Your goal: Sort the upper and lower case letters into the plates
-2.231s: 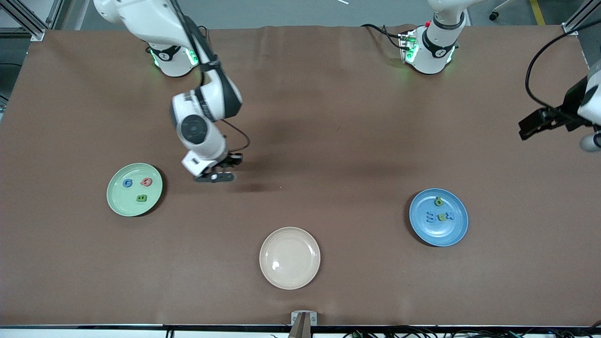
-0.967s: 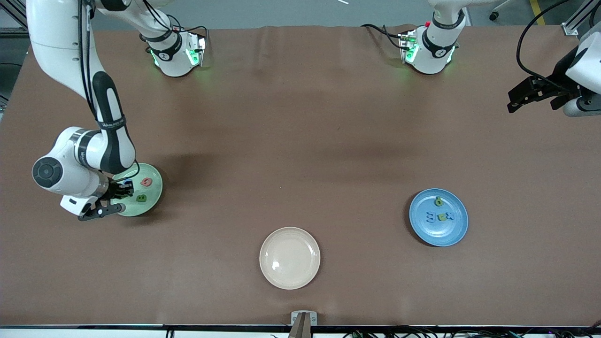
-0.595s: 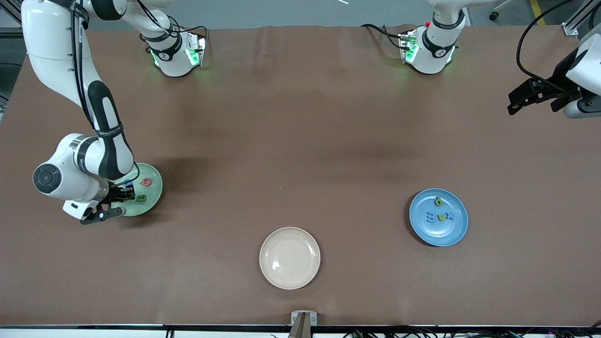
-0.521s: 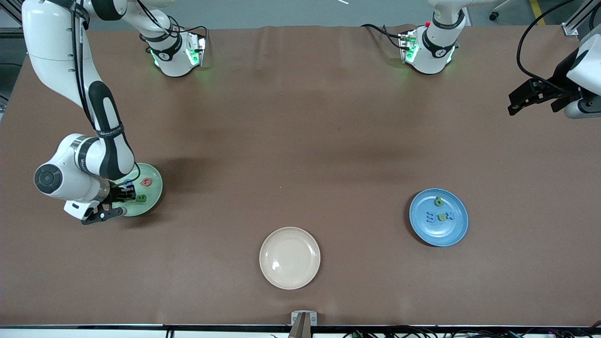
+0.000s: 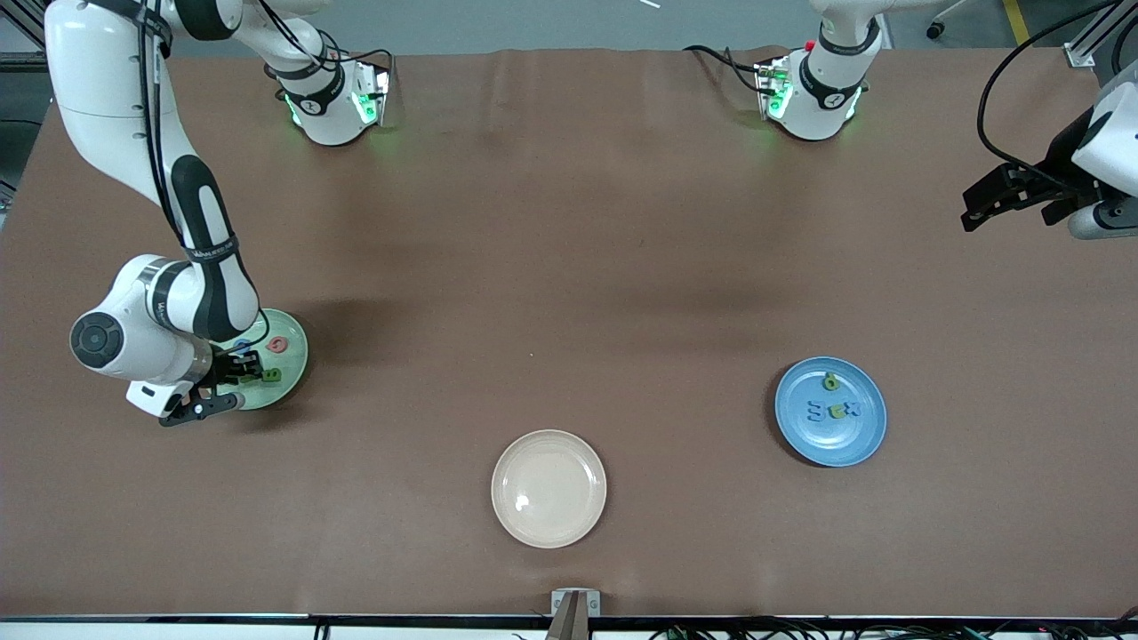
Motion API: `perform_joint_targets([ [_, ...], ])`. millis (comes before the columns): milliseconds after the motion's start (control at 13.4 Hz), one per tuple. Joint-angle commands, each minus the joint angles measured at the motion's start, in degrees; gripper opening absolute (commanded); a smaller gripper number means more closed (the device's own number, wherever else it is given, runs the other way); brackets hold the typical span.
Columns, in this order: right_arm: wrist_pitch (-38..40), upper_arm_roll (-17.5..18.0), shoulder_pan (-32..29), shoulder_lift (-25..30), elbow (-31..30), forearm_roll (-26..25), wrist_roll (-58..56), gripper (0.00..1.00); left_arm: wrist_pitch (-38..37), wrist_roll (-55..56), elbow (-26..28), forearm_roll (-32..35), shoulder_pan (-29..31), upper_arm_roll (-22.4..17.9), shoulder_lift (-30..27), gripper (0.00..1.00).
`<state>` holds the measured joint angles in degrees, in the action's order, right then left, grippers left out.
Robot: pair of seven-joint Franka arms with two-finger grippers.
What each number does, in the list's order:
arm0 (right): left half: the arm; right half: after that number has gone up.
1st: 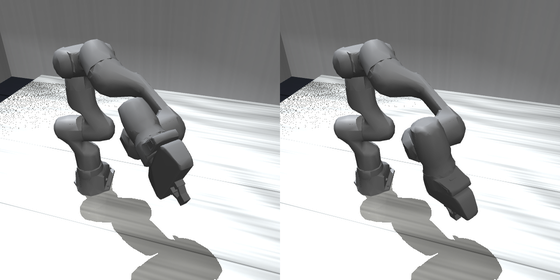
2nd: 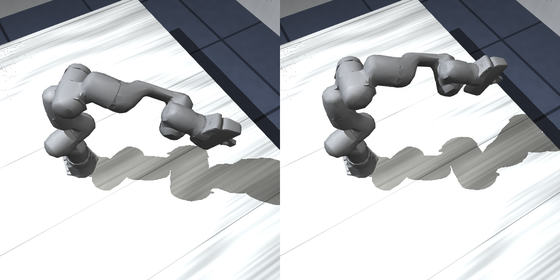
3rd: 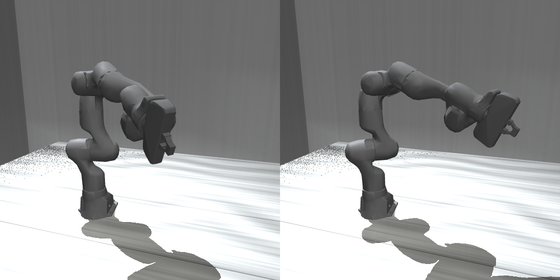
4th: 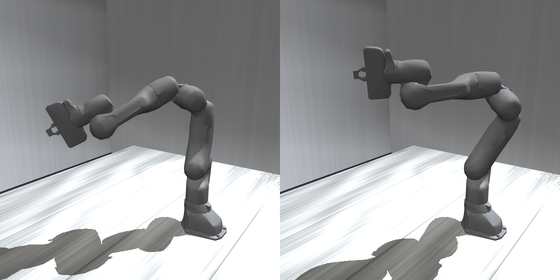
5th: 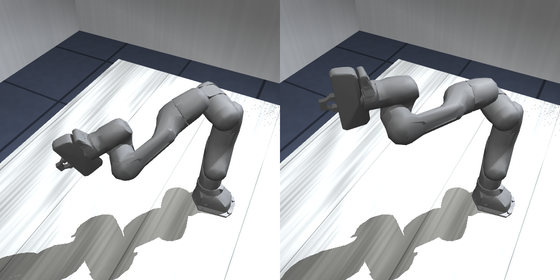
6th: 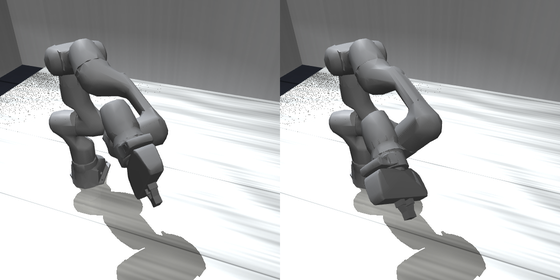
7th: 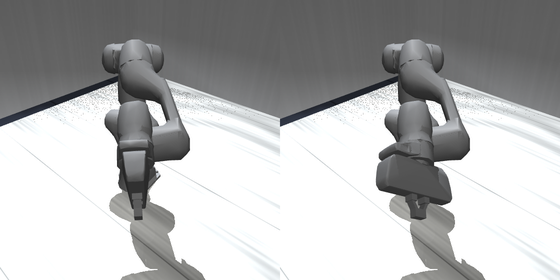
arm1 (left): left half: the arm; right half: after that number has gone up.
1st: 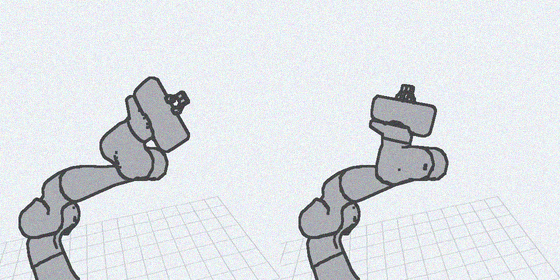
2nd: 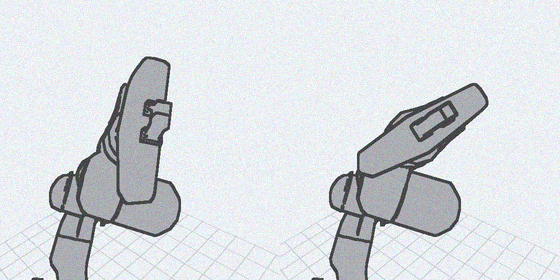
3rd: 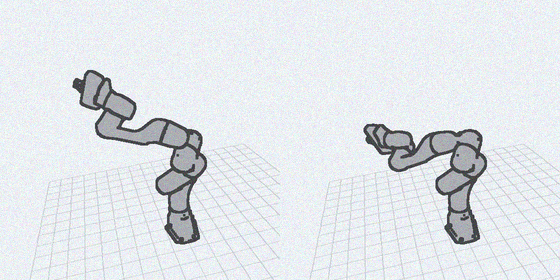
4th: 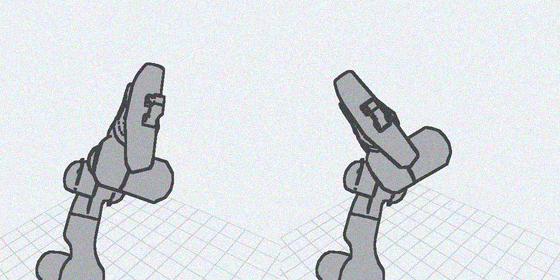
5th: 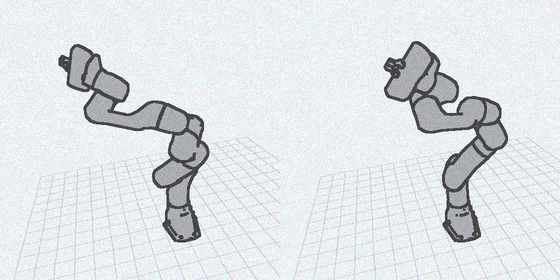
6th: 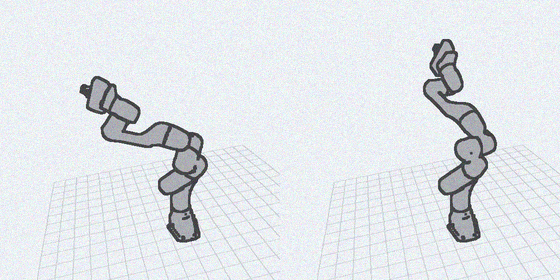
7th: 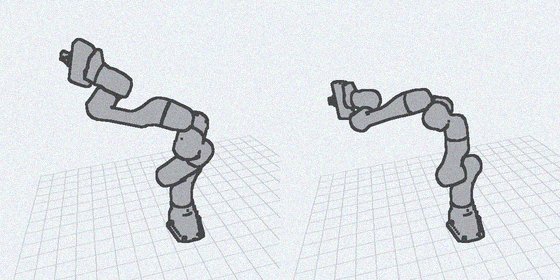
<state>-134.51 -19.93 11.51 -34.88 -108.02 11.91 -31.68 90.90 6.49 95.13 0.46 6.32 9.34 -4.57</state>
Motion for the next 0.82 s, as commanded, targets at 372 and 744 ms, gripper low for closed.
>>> perform_joint_targets([
  [372, 16.71, -0.02, 4.3, 14.99, -2.54, 0.57, 15.59, 1.0, 0.16, -0.77, 0.32, -0.64, 1.86, -0.11, -0.88, 1.0],
  [744, 30.42, 0.33, 5.27, 29.93, -1.85, -7.49, 23.74, 1.0, 0.16, -0.78, 0.32, -0.64, 1.86, -0.11, -0.88, 1.0],
])
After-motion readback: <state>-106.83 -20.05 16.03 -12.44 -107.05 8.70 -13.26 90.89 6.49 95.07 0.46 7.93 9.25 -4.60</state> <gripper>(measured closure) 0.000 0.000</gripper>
